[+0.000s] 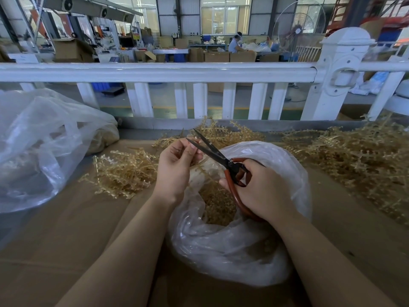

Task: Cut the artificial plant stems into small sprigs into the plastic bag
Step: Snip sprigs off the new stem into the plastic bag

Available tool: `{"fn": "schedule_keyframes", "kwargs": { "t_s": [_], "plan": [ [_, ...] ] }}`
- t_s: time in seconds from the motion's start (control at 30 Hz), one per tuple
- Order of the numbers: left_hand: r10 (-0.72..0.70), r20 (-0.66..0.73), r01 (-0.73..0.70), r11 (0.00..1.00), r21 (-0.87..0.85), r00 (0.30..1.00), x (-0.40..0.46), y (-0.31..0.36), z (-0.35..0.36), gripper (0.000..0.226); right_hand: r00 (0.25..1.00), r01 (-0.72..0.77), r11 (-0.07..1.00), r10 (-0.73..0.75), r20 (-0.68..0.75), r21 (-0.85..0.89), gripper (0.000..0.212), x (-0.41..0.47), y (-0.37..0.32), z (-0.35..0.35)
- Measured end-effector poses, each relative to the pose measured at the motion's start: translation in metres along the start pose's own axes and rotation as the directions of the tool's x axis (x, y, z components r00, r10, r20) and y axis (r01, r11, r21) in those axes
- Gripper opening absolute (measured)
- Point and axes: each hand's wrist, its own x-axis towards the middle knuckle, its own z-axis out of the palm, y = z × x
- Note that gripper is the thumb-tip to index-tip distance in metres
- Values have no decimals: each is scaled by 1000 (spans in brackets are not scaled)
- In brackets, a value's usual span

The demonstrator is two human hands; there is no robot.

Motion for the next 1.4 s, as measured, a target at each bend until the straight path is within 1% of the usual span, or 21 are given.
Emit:
{"fn": "schedule_keyframes", "kwargs": {
  "t_s": [0.1,0.17,0.27,0.37,0.5,0.6,0.7,0.77,1.03,1.23,1.33,1.4],
  "plan": [
    [-1,-9,1,1000,12,1000,0,0,1,14,999,-19,1000,19,-40,2,48,-1,-1,0],
    [1,0,-1,999,52,1000,-1,0,1,13,998,-33,999,33,-62,-4,46,-1,-1,0],
    [9,16,-10,993,114,1000,-1,0,2,12,999,-33,999,32,-42,-31,45,0,-2,0],
    [4,13,-5,992,129,1000,-1,0,4,14,1000,-30,998,29,-9,-55,45,1,-1,-1],
    [10,30,-15,989,144,1000,-1,0,5,13,999,-27,997,25,-29,-75,48,0,-2,-2],
    [5,38,-10,991,134,999,-1,-1,4,12,999,-16,996,13,-43,-86,51,0,-3,-2],
    [-2,57,-6,991,136,998,0,-2,1,10,999,-17,997,15,-38,-71,72,0,-4,-2],
    [-9,74,-1,991,135,997,1,-2,0,12,999,-22,998,20,-46,-50,80,0,-4,-1],
    [-33,94,25,996,80,995,-2,4,2,16,998,-22,999,20,-65,-41,82,1,-5,-2],
    [-23,109,17,998,61,994,-3,7,1,19,998,-12,1000,10,-68,-24,81,-1,-7,-2],
    [-19,111,11,998,69,994,-3,6,1,16,997,3,1000,-6,-82,-30,78,-2,-7,-2],
    [-15,115,6,997,76,993,-3,6,0,14,996,23,998,-28,-90,-59,81,-3,-7,-2]
  ]
}}
